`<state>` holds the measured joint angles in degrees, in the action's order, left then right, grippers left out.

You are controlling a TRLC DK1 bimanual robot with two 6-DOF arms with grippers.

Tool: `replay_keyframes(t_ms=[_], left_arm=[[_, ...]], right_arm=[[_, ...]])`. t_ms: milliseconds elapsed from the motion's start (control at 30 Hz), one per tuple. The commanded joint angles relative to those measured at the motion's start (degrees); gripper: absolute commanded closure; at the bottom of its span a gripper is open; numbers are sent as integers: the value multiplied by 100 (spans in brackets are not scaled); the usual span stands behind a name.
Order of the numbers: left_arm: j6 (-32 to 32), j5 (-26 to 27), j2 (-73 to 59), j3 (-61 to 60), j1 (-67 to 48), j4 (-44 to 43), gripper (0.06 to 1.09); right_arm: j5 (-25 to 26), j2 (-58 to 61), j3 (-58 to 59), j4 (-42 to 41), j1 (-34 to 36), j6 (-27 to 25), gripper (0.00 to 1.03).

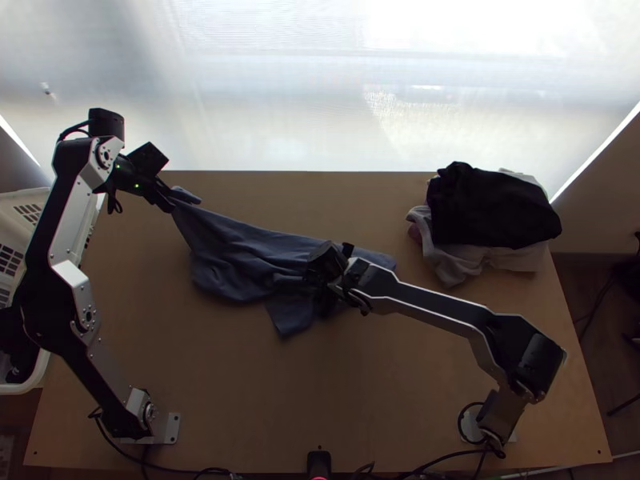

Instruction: Fold the t-shirt

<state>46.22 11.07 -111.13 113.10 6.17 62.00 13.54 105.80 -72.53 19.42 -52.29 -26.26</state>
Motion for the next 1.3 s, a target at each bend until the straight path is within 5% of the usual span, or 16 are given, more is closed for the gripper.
replay_keyframes(t_ms=[0,100,233,600,867,1067,1267], left_arm=[[37,0,13,10,42,14,105],[37,9,13,10,68,14,92],[37,0,4,2,94,-3,8],[467,413,1006,-209,464,-21,10],[2067,554,4284,-4068,-292,-399,10],[1663,466,5383,-5641,-1365,-487,10],[1249,-369,5734,-6696,-2586,-1392,10]], right_arm=[[-1,371,-42,-246,132,-213,47],[-1,486,-7,-386,193,-406,60],[-18,468,2,-509,220,-503,99],[-18,-560,-156,-246,211,-327,100],[70,-850,-420,-70,580,-116,100],[79,-1061,-736,343,659,-72,100],[70,-1123,-648,396,606,-81,100]])
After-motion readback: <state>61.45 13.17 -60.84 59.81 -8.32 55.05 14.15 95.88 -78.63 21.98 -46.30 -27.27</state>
